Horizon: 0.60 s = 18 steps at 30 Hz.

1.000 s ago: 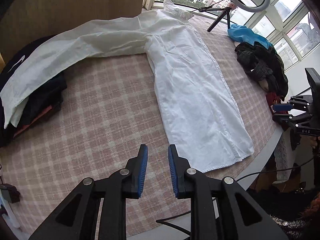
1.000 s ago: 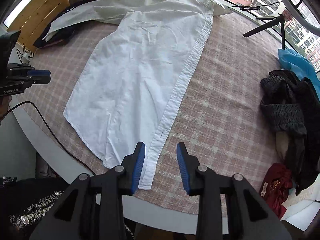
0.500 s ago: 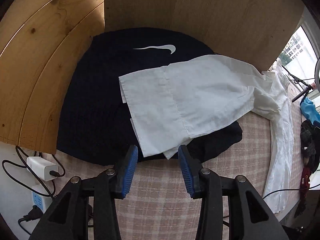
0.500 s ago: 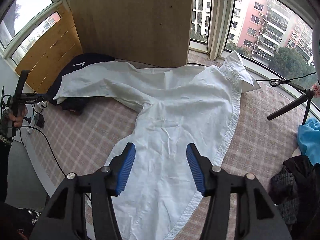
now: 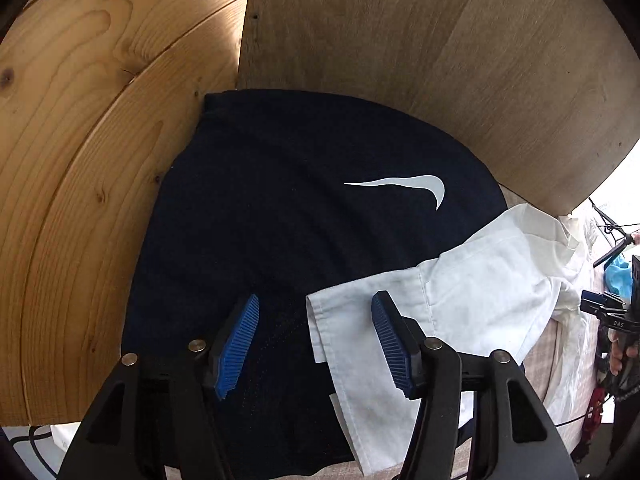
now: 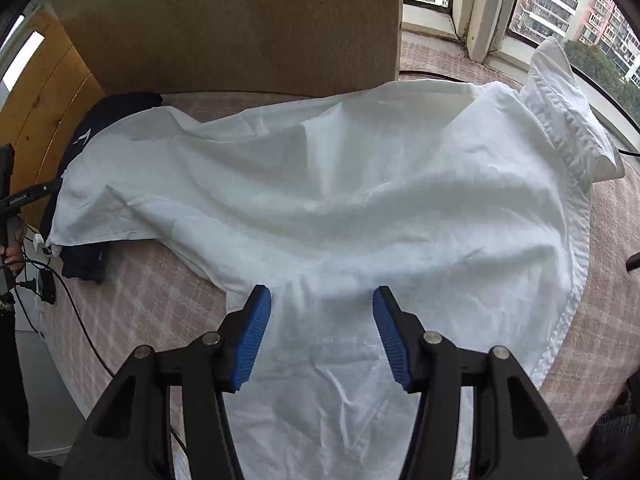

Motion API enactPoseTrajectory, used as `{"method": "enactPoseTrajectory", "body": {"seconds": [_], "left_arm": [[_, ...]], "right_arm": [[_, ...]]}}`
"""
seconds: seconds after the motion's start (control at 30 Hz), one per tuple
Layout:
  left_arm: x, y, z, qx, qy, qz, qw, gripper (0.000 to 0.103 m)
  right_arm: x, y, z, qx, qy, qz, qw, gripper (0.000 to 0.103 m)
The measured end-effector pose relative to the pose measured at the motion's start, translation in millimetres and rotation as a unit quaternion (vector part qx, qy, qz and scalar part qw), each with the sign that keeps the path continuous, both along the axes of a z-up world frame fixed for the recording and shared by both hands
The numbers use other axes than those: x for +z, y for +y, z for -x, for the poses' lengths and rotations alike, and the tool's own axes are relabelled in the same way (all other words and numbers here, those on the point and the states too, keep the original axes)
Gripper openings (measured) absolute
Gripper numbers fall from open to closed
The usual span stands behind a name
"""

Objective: Fold clothes

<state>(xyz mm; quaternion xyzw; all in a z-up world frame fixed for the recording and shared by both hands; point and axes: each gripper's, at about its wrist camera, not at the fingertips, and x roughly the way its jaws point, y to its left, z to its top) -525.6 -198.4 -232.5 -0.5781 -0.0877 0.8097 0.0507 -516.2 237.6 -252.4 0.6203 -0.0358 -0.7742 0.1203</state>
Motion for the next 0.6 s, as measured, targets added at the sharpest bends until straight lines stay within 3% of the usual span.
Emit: {"method": "enactPoseTrajectory", "body": {"seconds": [0.07,0.17,0.27,0.33,0.4,0.43,0.5,0.6], "left_arm": [[2.8,2.4,-8.2,-0.006,0.0,-0.01,0.9999,0.018],[9.3,5.1,-22.9,-0.002,-0.004,-0.023,0.9997,0.002],[19.5,13.4,-38.4,-0.016,-0.003,-0.023,0.9996,0.005],[26.1,18.8,-44.4,-0.027,0.003,0.009,0.9996,0.008],[33.1,21.4,-45.4,-0.024,0.004,0.041,0.9989,0.02],[38.8,24.0,-43.9,-0.023,0.007,0.048,0.9985,0.025],[51.4,29.7,-40.0,-0.024,0.016,0.058,0.9979,0.025],[74.8,57.3,-20.4,-0.074,0.046,0.044,0.9952,0.038]], "right_arm": [[-1.3,0.2,-1.9,-0.001,-0.001,0.0,1.0,0.053],[6.7,-4.7,-6.4,0.008,0.013,-0.011,1.0,0.053],[23.1,-6.7,-8.7,0.02,0.048,-0.038,0.998,0.052],[36.5,1.9,-4.4,0.011,0.07,-0.045,0.996,0.052],[48.9,17.6,5.5,-0.009,0.083,-0.034,0.996,0.052],[51.4,23.3,12.1,-0.013,0.081,-0.028,0.996,0.052],[53.2,33.0,26.7,-0.017,0.069,-0.017,0.997,0.053],[45.4,46.1,49.5,-0.054,0.046,0.005,0.997,0.053]]}}
